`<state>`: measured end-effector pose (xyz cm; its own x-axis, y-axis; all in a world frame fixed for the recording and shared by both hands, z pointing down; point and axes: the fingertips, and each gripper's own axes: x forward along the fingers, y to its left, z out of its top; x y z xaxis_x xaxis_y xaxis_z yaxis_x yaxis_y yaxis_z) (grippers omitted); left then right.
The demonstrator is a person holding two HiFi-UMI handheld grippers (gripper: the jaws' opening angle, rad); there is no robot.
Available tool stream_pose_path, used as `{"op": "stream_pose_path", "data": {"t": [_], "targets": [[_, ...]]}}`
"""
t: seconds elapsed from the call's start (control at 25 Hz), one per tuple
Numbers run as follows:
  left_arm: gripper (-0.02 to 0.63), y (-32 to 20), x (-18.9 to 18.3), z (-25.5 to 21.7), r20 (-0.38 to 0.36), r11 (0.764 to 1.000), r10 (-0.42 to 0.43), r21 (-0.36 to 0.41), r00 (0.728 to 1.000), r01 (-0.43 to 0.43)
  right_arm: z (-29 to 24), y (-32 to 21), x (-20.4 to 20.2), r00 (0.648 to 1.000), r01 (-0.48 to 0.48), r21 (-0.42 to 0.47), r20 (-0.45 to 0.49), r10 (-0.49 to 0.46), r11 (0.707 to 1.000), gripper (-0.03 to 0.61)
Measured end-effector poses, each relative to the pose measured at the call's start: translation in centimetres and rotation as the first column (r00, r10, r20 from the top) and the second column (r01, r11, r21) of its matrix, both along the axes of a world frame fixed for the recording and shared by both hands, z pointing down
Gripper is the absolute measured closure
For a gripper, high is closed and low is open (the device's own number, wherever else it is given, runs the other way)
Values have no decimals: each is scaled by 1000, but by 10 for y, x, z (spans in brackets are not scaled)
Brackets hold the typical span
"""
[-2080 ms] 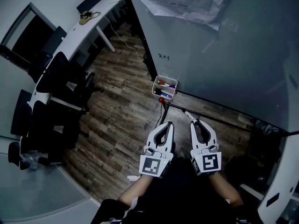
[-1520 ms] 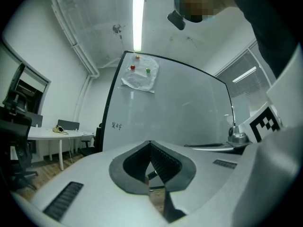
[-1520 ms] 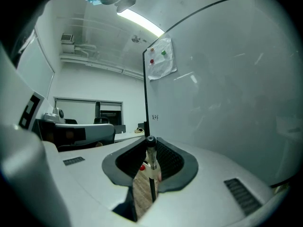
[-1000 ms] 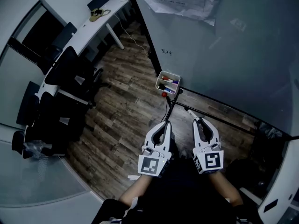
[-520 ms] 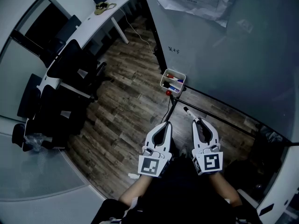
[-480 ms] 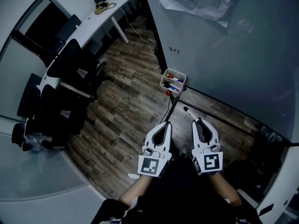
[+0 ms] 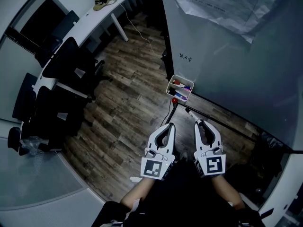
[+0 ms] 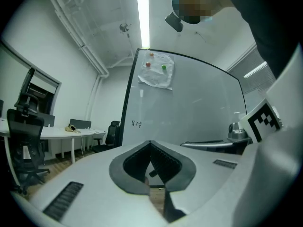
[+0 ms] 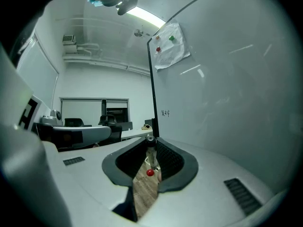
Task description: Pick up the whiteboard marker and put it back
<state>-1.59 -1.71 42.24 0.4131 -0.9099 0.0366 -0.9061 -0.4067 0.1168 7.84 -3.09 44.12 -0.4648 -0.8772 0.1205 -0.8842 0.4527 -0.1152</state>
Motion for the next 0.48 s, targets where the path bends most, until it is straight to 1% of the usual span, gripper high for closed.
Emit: {"op": "stream_pose_path", "data": {"t": [0.12,0.2,0.36,0.48], "targets": [[606,-19,-13,0,-3,1000,13,2,1000,-13,-2,-18,-15,1000,-12,23,27,11,1000,500],[606,-32,-23,1,-2,1000,27,1,1000,-27,-1,-30,-26,1000,-19,24,22,18,1000,500],[606,-58,-38,2,-5,998,68,-13,998,-68,-1,-55,-43,999,-45,4,17,44,999,500],[606,-74,-47,0,-13,994,104,-11,994,-104,3,-70,-49,997,-74,-29,-25,73,997,500]]}}
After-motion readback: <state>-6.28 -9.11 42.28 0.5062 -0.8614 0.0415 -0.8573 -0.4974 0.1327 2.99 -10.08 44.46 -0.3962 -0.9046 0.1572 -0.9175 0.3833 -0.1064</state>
